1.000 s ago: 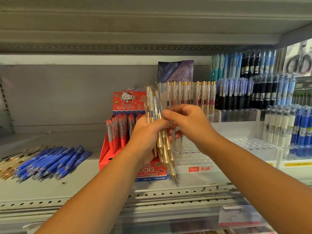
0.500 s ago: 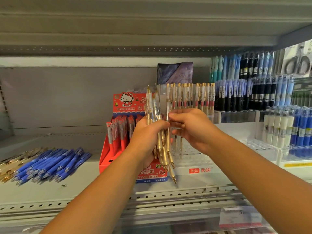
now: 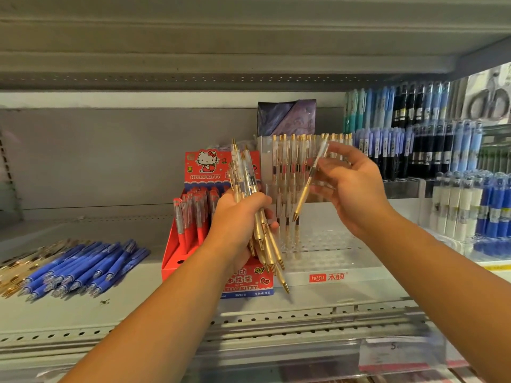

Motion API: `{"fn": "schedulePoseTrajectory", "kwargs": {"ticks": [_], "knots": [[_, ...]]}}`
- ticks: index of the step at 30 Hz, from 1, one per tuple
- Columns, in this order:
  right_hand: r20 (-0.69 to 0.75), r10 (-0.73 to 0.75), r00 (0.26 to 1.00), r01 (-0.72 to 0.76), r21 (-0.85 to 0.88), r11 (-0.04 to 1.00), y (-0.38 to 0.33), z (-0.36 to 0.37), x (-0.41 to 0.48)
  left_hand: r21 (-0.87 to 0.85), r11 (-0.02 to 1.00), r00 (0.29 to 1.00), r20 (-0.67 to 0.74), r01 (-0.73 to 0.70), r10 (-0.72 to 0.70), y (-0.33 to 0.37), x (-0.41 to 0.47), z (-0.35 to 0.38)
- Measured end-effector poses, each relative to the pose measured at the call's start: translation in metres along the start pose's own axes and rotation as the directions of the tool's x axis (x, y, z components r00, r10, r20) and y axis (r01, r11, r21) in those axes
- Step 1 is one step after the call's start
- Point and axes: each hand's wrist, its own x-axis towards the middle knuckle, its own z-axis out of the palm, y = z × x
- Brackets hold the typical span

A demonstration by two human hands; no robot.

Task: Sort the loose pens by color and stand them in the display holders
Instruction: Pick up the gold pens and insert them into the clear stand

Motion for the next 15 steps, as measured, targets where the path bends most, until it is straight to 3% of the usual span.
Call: {"fn": "schedulePoseTrajectory", "kwargs": {"ticks": [6, 15], "knots": [[-0.056, -0.177, 0.983, 0.153, -0.293, 0.944, 0.019, -0.024, 0.006, 0.020, 1.000, 1.000, -0.017, 0.016, -0.015, 0.002, -0.001, 0.001], [0.112, -0.108, 0.988, 0.144, -0.401, 0.905, 0.036, -0.027, 0.010, 0.019, 1.000, 1.000, -0.015, 0.022, -0.022, 0.001, -0.001, 0.001]]}}
